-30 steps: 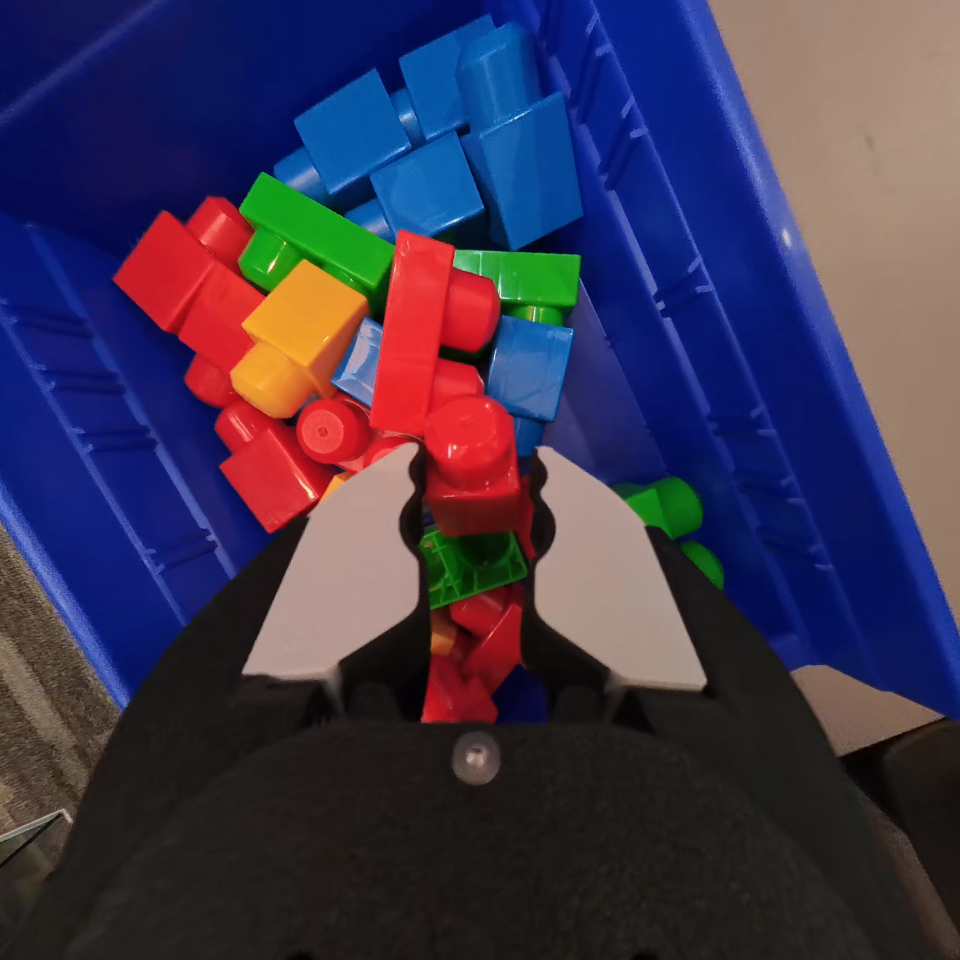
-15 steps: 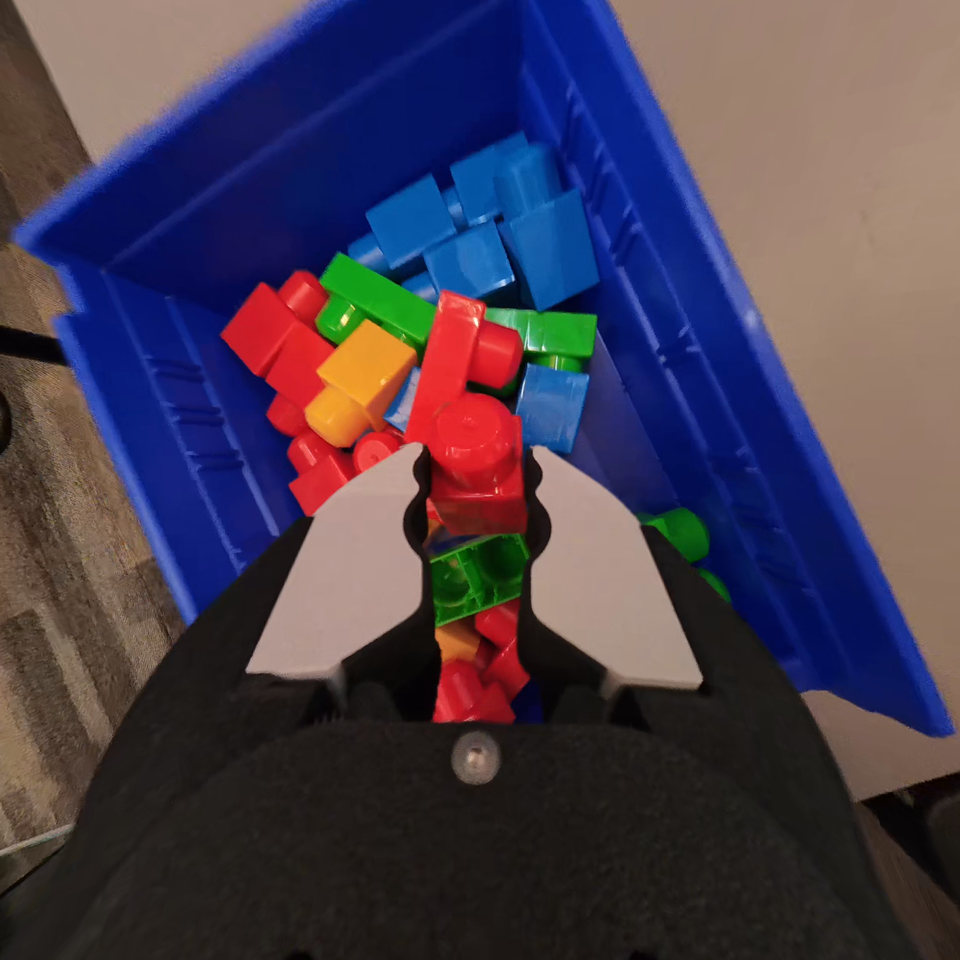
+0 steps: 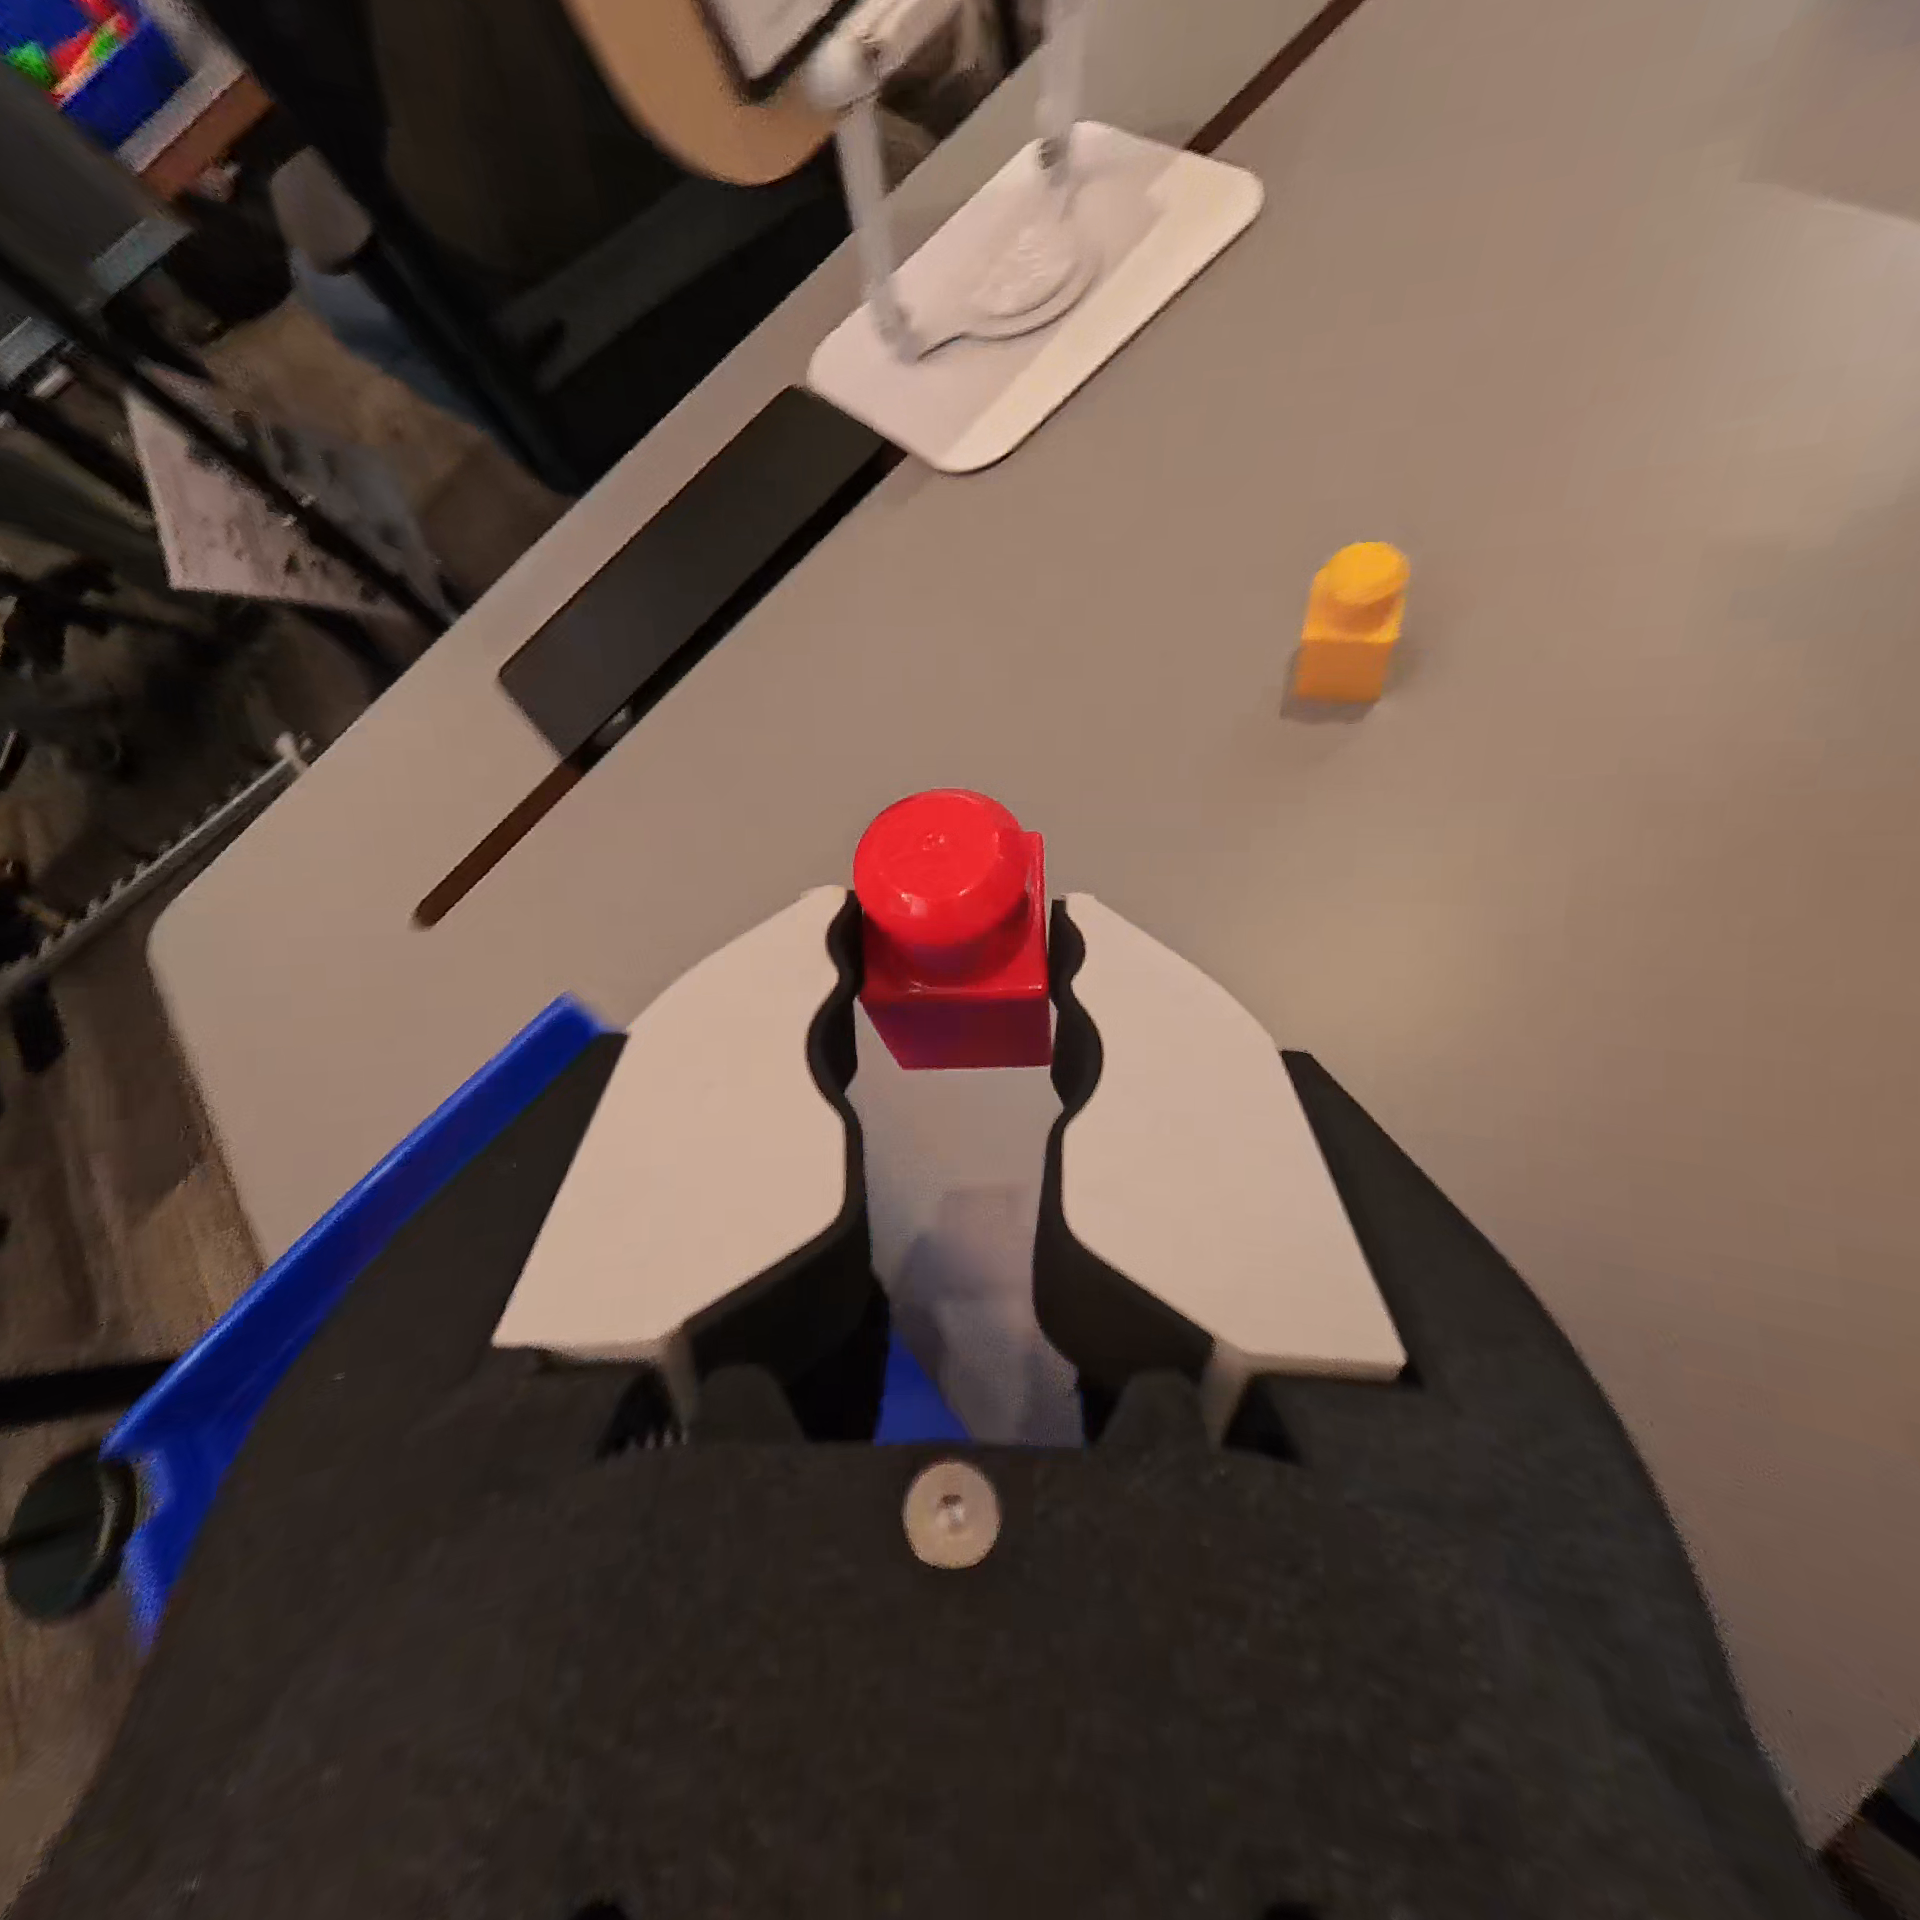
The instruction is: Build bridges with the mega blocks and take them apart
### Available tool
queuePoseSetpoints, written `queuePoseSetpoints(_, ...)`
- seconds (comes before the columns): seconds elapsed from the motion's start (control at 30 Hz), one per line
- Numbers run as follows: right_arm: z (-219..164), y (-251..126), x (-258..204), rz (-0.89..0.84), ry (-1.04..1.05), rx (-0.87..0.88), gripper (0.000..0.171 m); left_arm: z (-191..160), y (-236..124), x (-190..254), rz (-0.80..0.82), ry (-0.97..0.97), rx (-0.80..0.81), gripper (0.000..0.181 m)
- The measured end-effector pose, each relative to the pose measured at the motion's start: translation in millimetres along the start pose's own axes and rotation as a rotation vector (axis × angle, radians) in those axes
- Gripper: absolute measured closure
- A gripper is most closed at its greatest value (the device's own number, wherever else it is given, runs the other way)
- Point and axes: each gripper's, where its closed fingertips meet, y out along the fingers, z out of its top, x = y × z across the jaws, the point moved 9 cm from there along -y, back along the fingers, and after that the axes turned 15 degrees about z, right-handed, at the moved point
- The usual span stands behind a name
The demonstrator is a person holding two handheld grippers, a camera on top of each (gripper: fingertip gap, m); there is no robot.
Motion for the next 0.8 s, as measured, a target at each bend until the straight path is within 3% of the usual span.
queuePoseSetpoints(0.03, -0.4, -1.2, -0.3, 0.000, 0.001, 0.001, 0.051, 4.6, 8.6, 15.2, -0.019, 0.020, 0.010, 0.147)
queuePoseSetpoints(0.13, -1.7, -5.3, -0.9, -0.003, 0.001, 0.001, 0.051, 9.5, 39.0, 57.1, -0.085, 0.040, 0.027, 0.148)
queuePoseSetpoints(0.37, -6.6, -20.9, 4.5, -0.032, 0.015, 0.005, 0.051, -0.2, 96.2, 123.3, -0.266, -0.121, 0.076, 0.148)
queuePoseSetpoints(0.53, -10.8, -29.9, 8.2, -0.050, 0.024, 0.008, 0.051, -3.2, 112.9, 143.9, -0.319, -0.201, 0.078, 0.148)
queuePoseSetpoints(0.8, -15.7, -38.3, 11.6, -0.064, 0.037, 0.013, 0.052, -4.5, 123.9, 150.6, -0.288, -0.097, 0.031, 0.148)
